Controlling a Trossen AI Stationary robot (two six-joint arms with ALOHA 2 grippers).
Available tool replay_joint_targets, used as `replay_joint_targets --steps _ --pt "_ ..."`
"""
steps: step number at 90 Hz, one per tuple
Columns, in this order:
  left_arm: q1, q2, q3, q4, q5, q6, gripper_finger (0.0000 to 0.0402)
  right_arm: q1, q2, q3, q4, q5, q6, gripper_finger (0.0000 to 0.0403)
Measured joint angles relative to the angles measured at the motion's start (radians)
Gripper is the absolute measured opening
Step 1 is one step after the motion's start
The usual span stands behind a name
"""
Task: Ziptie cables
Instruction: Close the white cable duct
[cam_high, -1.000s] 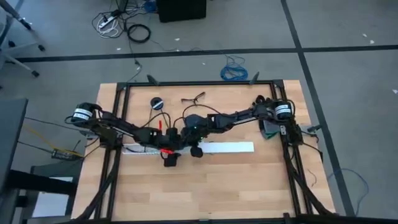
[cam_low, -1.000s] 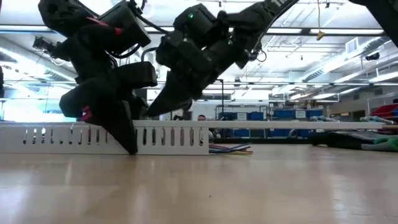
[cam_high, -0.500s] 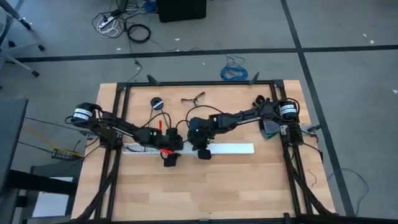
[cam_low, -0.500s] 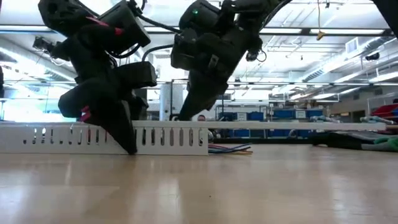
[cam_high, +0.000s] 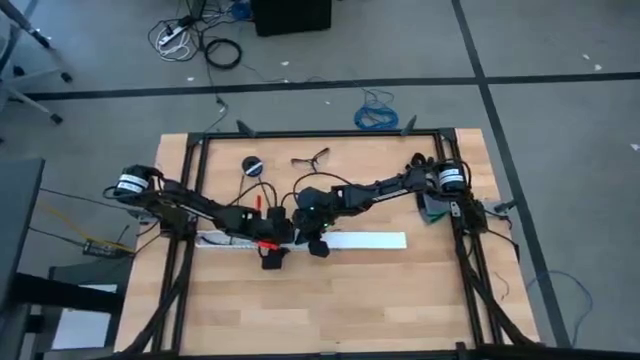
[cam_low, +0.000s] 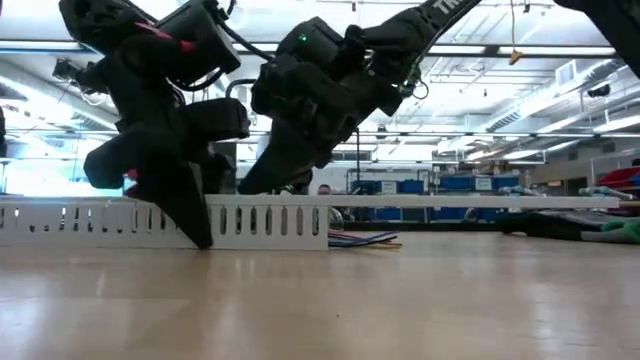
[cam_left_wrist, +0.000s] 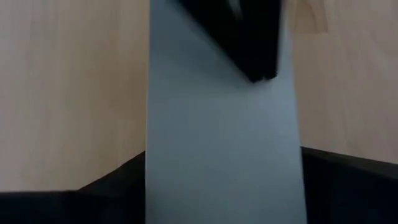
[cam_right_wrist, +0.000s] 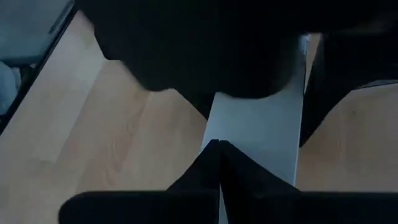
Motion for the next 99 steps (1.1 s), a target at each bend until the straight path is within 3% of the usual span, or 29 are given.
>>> replay_joint_targets --steps 24,45,80,99 --pt "-0.028 -0.012 0.056 -0.148 -0.016 0.006 0.0307 -0.002 -0.002 0.003 -0.058 -0.023 0.002 0.0" --pt "-0.024 -0.079 0.045 -0.292 -0.003 -0.043 0.0316 -0.003 -0.003 0.002 -0.077 -0.049 0.014 0.0" --pt "-0.029 -0.168 -0.082 -0.204 0.026 -0.087 0.0313 -0.013 -0.002 -0.001 -0.061 -0.071 0.057 0.0" --pt "-0.029 -0.169 -0.102 -0.162 0.034 -0.088 0.0279 -0.013 -0.002 -0.003 -0.057 -0.073 0.065 0.0"
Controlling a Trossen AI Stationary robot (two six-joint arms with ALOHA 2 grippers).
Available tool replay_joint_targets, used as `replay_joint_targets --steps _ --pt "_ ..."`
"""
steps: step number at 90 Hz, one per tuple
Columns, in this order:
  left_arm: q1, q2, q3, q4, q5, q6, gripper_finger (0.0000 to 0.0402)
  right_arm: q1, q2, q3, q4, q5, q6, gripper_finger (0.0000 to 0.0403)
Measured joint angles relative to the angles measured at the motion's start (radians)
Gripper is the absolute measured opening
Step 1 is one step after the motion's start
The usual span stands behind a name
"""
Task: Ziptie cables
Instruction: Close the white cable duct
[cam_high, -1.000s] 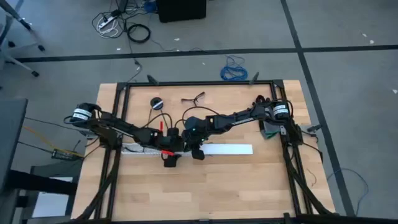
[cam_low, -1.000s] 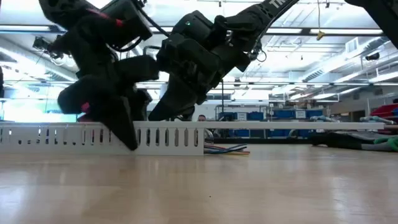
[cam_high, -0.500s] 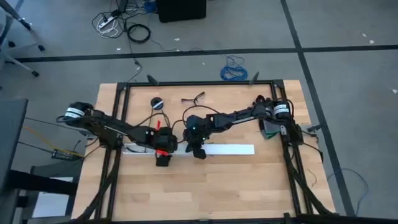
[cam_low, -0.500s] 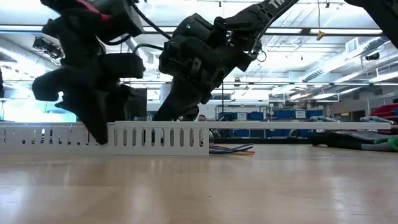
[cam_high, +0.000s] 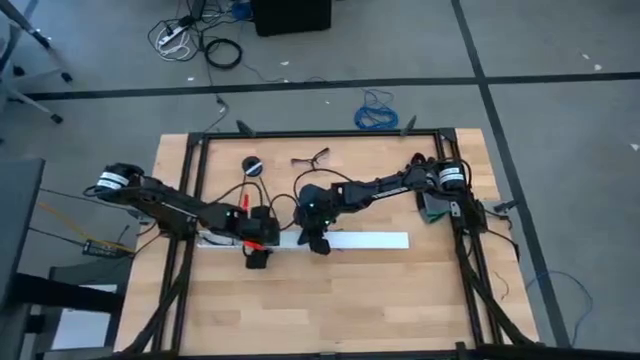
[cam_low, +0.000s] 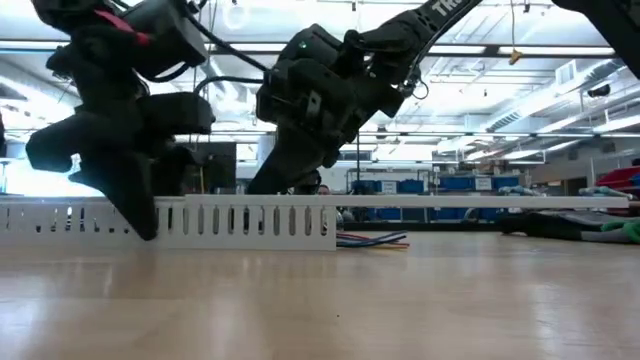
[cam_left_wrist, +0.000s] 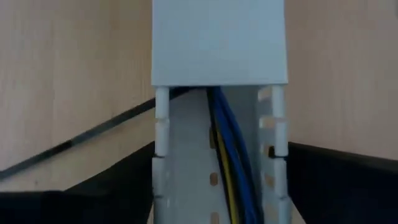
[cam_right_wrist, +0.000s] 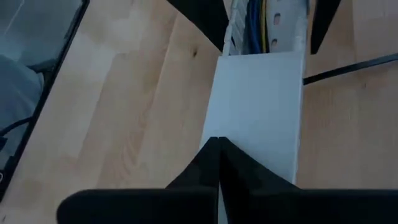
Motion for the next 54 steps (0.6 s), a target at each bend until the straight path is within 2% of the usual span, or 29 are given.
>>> replay_joint_targets --steps 22,54 --pt "0.0 0.008 -0.001 0.013 -0.004 -0.001 0.0228 -0.001 0.001 -0.002 0.015 -0.025 0.002 0.0" --pt "0.0 0.01 -0.003 0.028 -0.002 -0.007 0.025 -0.029 0.02 -0.006 0.198 -0.093 -0.001 0.0"
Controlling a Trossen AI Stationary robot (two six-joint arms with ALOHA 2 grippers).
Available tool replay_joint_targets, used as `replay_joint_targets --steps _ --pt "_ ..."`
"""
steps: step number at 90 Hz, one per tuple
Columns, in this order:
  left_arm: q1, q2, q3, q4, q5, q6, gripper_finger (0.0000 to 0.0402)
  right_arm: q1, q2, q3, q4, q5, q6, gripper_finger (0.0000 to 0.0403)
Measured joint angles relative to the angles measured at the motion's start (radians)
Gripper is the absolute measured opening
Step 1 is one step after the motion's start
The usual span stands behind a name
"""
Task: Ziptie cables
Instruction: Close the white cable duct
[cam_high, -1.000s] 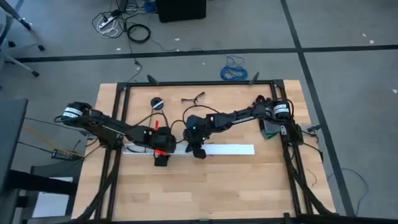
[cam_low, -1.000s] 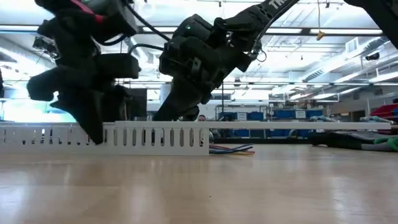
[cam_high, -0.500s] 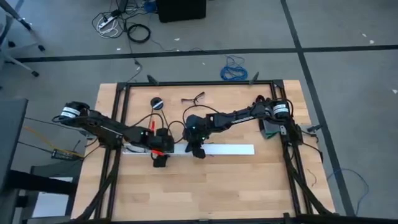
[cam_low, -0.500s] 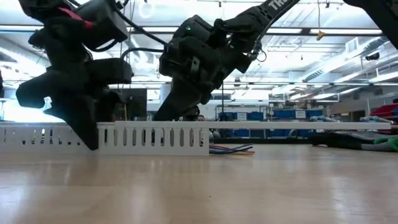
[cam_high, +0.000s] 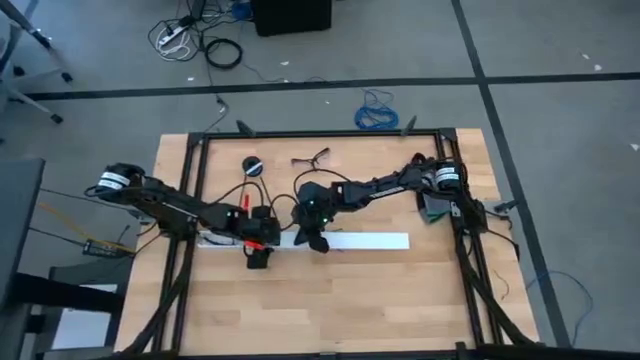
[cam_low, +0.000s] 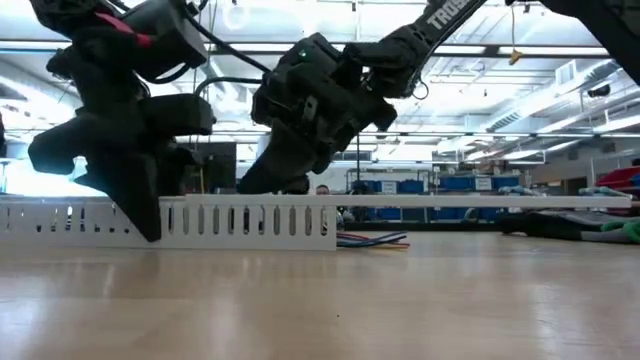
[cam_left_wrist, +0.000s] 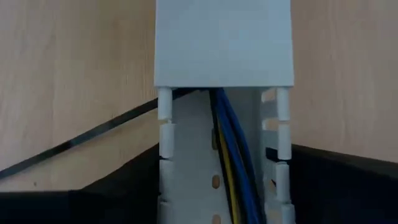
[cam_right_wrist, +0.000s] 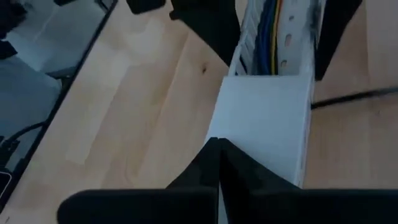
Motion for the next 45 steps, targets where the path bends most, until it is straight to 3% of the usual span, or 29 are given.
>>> replay_joint_targets --steps 19,45 --pt "0.0 0.003 0.0 0.024 -0.012 -0.035 0.0242 -0.008 -0.009 -0.001 0.07 -0.018 -0.001 0.0001" --pt "0.0 0.002 0.002 0.027 -0.021 -0.083 0.0241 0.017 -0.161 0.0 -0.193 0.142 -0.068 0.0"
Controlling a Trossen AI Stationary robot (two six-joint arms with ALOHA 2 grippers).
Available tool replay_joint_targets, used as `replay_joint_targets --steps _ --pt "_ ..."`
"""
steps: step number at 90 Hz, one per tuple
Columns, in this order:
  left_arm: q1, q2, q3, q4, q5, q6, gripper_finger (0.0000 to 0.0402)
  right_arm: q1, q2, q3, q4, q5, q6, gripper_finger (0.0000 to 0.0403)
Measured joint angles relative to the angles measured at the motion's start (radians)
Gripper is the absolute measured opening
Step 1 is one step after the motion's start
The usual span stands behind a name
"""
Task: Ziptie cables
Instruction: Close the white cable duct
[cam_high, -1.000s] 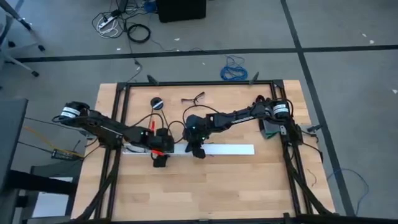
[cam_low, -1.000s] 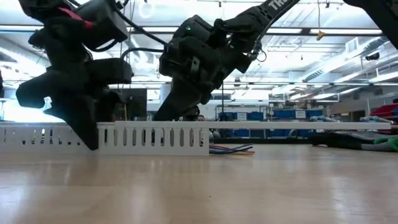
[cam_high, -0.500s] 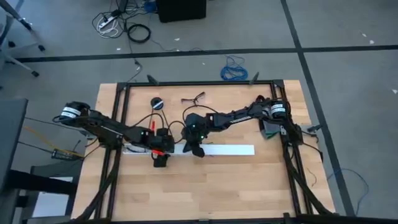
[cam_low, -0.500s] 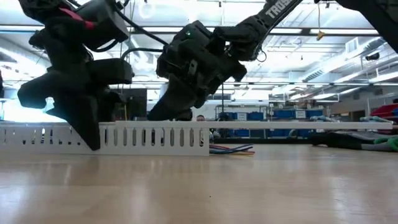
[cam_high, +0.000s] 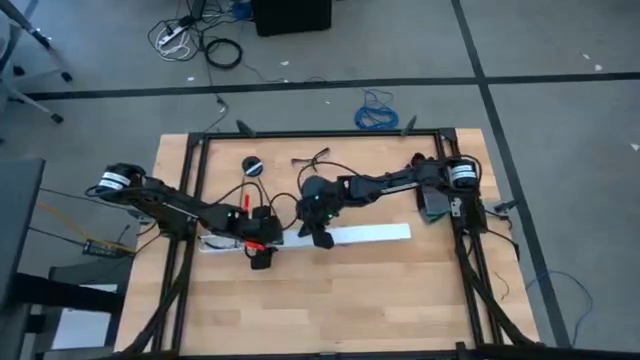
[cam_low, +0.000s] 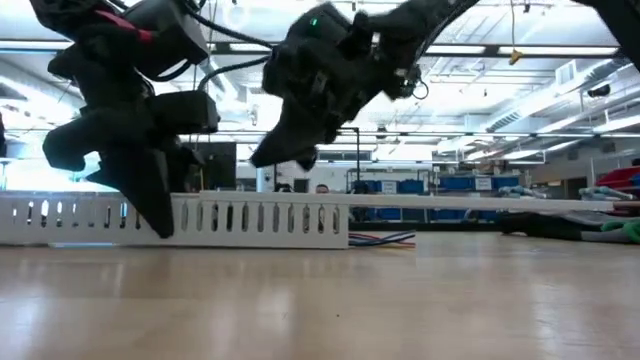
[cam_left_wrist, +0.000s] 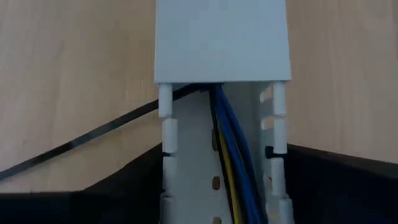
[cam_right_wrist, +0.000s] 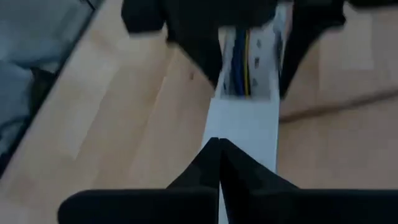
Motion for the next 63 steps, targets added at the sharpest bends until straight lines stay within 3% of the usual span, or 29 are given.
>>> replay_joint_targets --steps 14,24,63 --pt "0.002 0.0 0.0 0.018 -0.01 -0.048 0.0241 0.006 -0.03 0.001 -0.166 0.101 0.004 0.0" --pt "0.002 0.0 0.0 0.037 -0.01 -0.051 0.0241 0.006 -0.018 0.0 -0.188 0.131 0.01 0.0" --pt "0.001 0.043 0.003 0.055 -0.011 -0.056 0.0241 0.003 0.12 0.004 0.028 0.048 0.042 0.0"
